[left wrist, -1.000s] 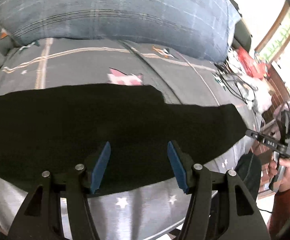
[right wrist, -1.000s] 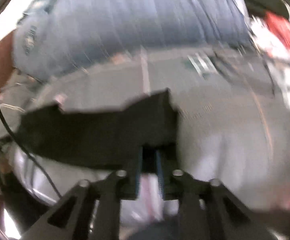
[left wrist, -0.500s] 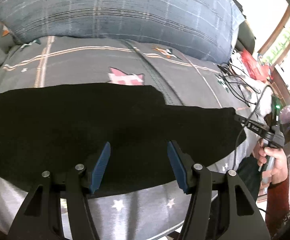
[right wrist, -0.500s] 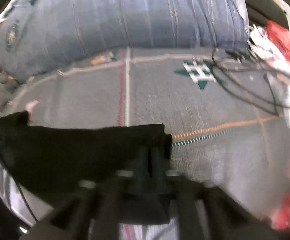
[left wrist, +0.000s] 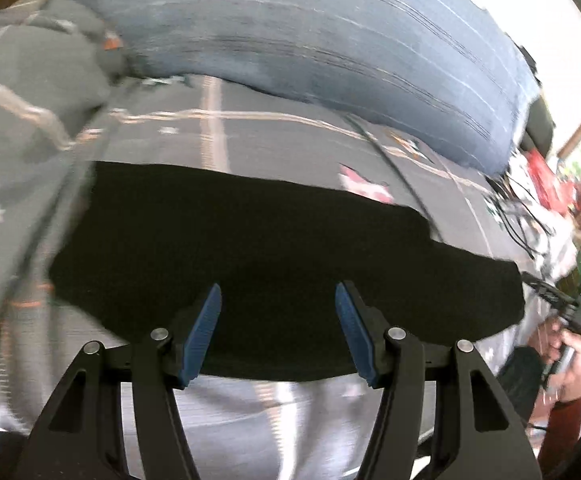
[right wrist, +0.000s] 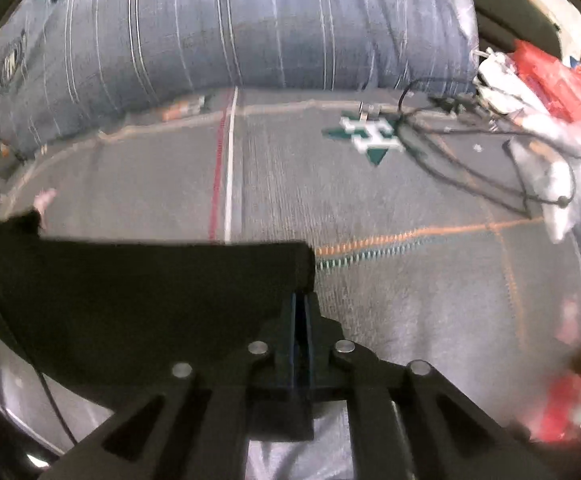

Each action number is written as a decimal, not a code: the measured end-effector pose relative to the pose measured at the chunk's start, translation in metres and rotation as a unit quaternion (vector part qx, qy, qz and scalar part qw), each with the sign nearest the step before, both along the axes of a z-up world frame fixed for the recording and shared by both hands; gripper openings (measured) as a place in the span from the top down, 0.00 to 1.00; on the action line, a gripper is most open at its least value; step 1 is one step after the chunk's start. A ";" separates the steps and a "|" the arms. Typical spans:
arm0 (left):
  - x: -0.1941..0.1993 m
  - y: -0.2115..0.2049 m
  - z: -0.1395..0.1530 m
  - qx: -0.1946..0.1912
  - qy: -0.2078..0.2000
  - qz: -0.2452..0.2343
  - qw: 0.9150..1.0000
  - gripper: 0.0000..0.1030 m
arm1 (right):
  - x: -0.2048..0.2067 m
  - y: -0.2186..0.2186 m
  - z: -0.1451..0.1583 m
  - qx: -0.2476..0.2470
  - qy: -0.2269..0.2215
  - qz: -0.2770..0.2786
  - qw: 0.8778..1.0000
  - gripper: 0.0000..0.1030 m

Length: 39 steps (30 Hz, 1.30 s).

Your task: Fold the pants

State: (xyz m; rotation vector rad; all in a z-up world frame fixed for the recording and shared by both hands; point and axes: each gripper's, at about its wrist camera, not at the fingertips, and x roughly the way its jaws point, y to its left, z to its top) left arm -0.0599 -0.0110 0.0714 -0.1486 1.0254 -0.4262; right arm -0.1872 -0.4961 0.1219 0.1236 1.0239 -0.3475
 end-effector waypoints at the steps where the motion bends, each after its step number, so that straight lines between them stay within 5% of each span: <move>1: 0.000 0.010 0.000 0.001 -0.001 0.011 1.000 0.43 | 0.000 0.005 0.009 0.010 -0.021 0.011 1.000 0.68; 2: 0.002 0.019 0.000 0.001 -0.002 0.023 1.000 0.42 | 0.001 0.011 0.017 0.025 -0.039 0.027 0.999 0.51; 4: 0.005 0.039 -0.002 -0.003 -0.002 0.051 0.999 0.36 | 0.010 0.029 0.024 0.073 -0.063 0.067 0.993 0.38; 9: 0.011 0.066 -0.010 -0.019 0.006 0.095 0.995 0.36 | 0.055 0.098 0.003 0.152 -0.063 0.147 0.975 0.38; 15: 0.016 0.061 -0.019 -0.010 0.008 0.098 0.995 0.36 | 0.117 0.182 -0.031 0.189 -0.041 0.206 0.959 0.44; 17: 0.017 0.059 -0.021 -0.002 0.006 0.095 0.995 0.36 | 0.130 0.194 -0.043 0.179 -0.022 0.212 0.961 0.81; 18: 0.017 0.059 -0.023 0.002 0.003 0.093 0.996 0.36 | 0.135 0.200 -0.047 0.191 -0.017 0.225 0.955 0.91; 25: 0.018 0.055 -0.035 0.044 -0.011 0.092 0.995 0.34 | 0.135 0.214 -0.050 0.121 -0.022 0.232 0.965 0.92; 34: 0.014 0.056 -0.032 0.045 -0.020 0.095 0.994 0.33 | 0.122 0.204 -0.031 0.143 -0.052 0.206 0.967 0.78; 39: 0.005 0.061 -0.018 0.037 -0.048 0.107 0.992 0.33 | 0.098 0.211 -0.014 0.156 -0.064 0.228 0.959 0.78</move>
